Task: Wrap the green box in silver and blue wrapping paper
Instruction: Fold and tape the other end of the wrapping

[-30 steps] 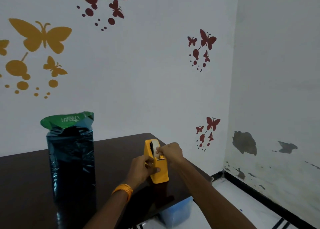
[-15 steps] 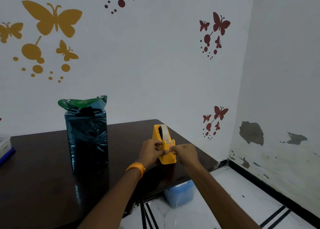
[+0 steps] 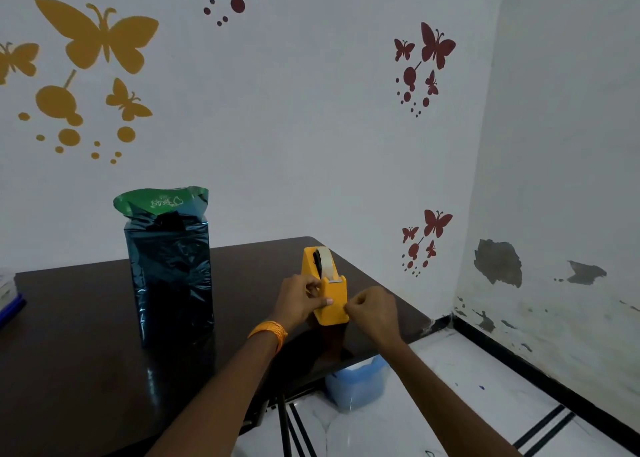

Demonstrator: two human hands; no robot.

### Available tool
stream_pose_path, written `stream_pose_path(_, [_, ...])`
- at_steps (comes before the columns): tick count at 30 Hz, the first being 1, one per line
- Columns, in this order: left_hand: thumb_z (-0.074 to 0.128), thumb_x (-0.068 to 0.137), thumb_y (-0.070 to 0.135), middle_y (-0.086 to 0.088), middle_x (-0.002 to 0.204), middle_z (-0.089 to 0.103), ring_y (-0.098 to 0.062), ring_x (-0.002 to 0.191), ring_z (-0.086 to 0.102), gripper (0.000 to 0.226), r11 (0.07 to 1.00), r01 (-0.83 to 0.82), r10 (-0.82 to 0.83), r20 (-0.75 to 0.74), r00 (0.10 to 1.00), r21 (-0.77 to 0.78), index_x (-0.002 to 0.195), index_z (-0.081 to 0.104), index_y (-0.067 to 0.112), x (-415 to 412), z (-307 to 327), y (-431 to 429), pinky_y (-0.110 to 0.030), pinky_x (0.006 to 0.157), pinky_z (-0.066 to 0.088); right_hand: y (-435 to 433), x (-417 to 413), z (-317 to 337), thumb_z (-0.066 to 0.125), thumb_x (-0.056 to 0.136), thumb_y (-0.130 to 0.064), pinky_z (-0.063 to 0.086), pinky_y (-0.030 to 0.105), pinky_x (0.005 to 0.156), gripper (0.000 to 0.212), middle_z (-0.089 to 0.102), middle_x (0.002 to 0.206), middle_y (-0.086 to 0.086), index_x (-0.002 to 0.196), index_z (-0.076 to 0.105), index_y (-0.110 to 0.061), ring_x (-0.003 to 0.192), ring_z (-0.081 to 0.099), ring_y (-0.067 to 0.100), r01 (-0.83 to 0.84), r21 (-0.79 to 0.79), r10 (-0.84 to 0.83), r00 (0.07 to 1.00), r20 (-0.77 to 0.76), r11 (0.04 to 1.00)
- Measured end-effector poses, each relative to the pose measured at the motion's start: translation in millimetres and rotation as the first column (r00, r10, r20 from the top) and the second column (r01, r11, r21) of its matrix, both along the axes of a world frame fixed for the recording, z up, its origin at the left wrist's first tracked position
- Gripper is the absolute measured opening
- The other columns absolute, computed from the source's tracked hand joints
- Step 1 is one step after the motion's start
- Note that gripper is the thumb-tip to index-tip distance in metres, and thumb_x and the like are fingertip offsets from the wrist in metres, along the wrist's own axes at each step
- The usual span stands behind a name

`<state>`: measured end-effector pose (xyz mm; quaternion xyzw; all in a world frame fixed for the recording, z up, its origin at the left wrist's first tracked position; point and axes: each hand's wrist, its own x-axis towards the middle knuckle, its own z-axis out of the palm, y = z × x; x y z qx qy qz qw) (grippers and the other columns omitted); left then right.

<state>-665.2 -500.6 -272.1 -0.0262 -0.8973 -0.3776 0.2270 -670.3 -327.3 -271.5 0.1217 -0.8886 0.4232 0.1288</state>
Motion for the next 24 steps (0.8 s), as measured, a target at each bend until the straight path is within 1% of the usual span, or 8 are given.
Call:
stream_pose_path(2, [0.085,0.074,0.028,-0.005,0.101,0.070,-0.014,0.088,0.063,0.052,1.000,0.004,-0.003,0.020,1.000,-0.031,0.118,0.068,0.007,2.9,3.5,-1.6,-0.011,0.067,0.043,0.4,5.5,5.0,0.069,0.088,-0.017,0.052,0.030,0.056,0.026,0.062,0.057,0.004,0.063,0.069,-0.009,0.053,0.057,0.016,-0.023,-0.036,0.018,0.993,-0.119,0.999])
stream_pose_path(5, [0.084,0.073,0.034,0.002,0.106,0.068,-0.013,0.093,0.063,0.054,0.988,0.009,0.000,0.057,0.998,-0.153,0.121,0.065,0.019,17.0,15.9,-8.8,-0.022,0.072,0.049,-9.6,14.2,22.5,0.068,0.092,-0.026,0.041,0.017,0.056,0.012,0.061,0.065,-0.007,0.082,0.069,-0.021,0.060,0.056,0.006,-0.121,-0.066,0.103,0.968,-0.228,0.990])
stream_pose_path(7, [0.077,0.080,0.030,0.004,0.098,0.067,-0.011,0.085,0.061,0.038,0.976,-0.068,0.059,-0.049,0.997,-0.205,0.114,0.064,0.022,34.1,35.9,-20.1,-0.025,0.067,0.049,-22.2,19.1,35.2,0.070,0.091,-0.022,0.041,0.012,0.058,0.003,0.064,0.073,-0.005,0.091,0.070,-0.025,0.069,0.059,0.003,-0.191,-0.186,0.135,0.950,-0.281,0.964])
stream_pose_path(10, [0.066,0.083,0.014,0.001,0.085,0.068,-0.014,0.076,0.061,0.014,0.956,-0.229,0.173,-0.280,0.944,-0.184,0.097,0.068,0.016,65.5,80.1,-48.4,-0.029,0.066,0.048,-54.2,25.1,50.6,0.070,0.089,-0.012,0.047,0.011,0.066,0.022,0.065,0.085,-0.001,0.102,0.069,-0.029,0.073,0.059,-0.002,-0.345,-0.348,0.247,0.923,-0.296,0.872])
stream_pose_path(13, [0.063,0.083,0.016,0.008,0.081,0.066,-0.011,0.072,0.060,0.012,0.892,-0.385,0.260,-0.428,0.866,-0.236,0.092,0.068,0.021,97.4,126.1,-86.1,-0.030,0.064,0.051,-100.8,29.6,64.7,0.074,0.086,-0.013,0.057,0.031,0.076,0.042,0.063,0.099,0.003,0.119,0.063,-0.036,0.086,0.066,0.009,-0.488,-0.441,0.419,0.873,-0.250,0.753])
stream_pose_path(18, [0.062,0.088,0.028,0.003,0.086,0.064,-0.016,0.080,0.058,0.012,0.784,-0.531,0.321,-0.522,0.790,-0.322,0.094,0.066,0.018,133.4,180.7,-126.1,-0.033,0.070,0.050,-164.2,29.8,86.5,0.083,0.078,-0.010,0.057,0.032,0.084,0.080,0.061,0.115,0.003,0.141,0.040,-0.033,0.105,0.065,0.017,-0.640,-0.380,0.588,0.767,-0.259,0.668])
stream_pose_path(21, [0.057,0.089,0.050,-0.001,0.078,0.063,-0.021,0.076,0.057,0.037,0.701,-0.617,0.472,-0.415,0.778,-0.357,0.085,0.064,0.013,136.3,199.0,-147.2,-0.035,0.068,0.050,-193.8,24.3,92.9,0.090,0.072,-0.010,0.055,0.032,0.085,0.099,0.060,0.121,0.006,0.146,0.028,-0.031,0.113,0.061,0.020,-0.674,-0.391,0.646,0.730,-0.222,0.627])
stream_pose_path(24, [0.056,0.085,0.062,-0.002,0.060,0.055,-0.022,0.059,0.054,0.055,0.686,-0.580,0.547,-0.214,0.809,-0.440,0.063,0.055,0.011,124.5,205.4,-154.7,-0.031,0.057,0.046,-212.8,16.4,93.3,0.091,0.069,-0.009,0.054,0.044,0.094,0.108,0.059,0.123,0.007,0.148,0.022,-0.032,0.120,0.058,0.024,-0.674,-0.414,0.654,0.725,-0.214,0.612])
